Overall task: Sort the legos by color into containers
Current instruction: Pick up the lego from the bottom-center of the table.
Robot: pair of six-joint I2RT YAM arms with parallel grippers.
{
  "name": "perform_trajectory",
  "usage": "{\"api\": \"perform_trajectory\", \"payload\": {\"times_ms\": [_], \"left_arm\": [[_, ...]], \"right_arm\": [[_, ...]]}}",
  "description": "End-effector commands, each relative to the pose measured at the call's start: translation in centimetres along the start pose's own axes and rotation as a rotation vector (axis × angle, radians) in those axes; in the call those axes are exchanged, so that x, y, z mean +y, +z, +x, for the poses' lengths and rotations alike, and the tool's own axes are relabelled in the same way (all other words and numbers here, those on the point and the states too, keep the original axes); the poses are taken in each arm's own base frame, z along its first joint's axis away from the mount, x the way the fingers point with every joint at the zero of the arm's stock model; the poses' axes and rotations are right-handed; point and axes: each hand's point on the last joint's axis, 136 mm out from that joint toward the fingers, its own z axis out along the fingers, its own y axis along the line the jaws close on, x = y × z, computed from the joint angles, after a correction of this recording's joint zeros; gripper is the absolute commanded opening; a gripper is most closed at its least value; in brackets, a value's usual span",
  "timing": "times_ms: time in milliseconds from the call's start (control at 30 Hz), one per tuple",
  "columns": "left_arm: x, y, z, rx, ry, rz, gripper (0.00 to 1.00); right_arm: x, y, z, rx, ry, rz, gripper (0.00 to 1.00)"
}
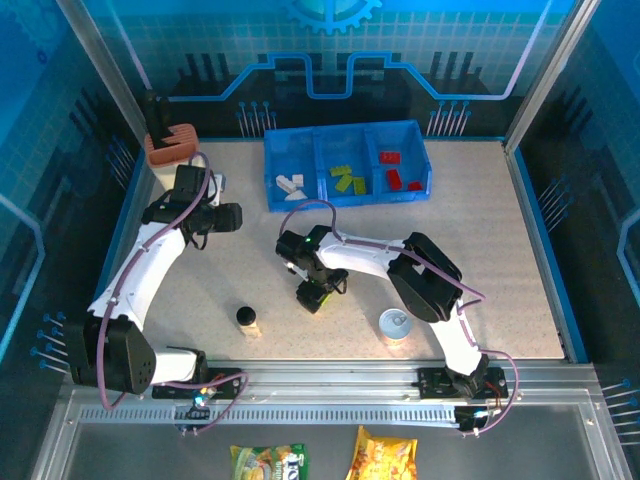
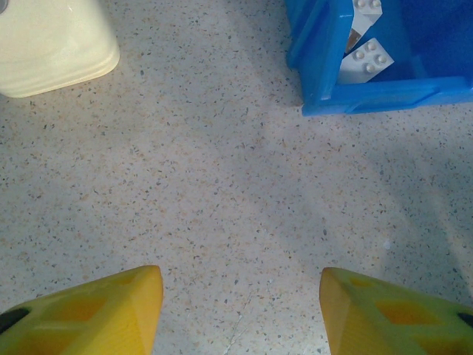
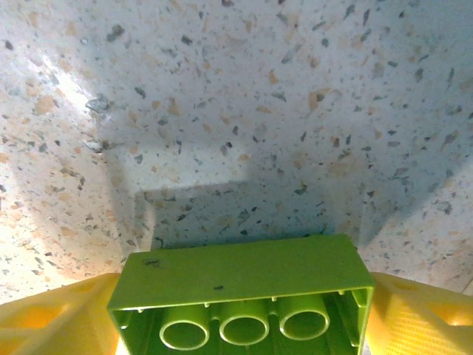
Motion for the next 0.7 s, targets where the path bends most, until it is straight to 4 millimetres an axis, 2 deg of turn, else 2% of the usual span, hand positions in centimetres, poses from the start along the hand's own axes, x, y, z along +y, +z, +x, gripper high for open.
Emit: {"api": "perform_trajectory", "payload": {"times_ms": [0,667], "left_arm": [[0.2,0.2,0.2,0.003,0.006,0.004,0.59],[0.2,0.1,0.2,0.003,0.007,0.005,0.59]], "right_arm": [[0.2,0.5,0.5,0.022,0.0,0.008,0.79],[-0.1,-0.6,0.1,-0.01,0.011,0.003,0.64]]}}
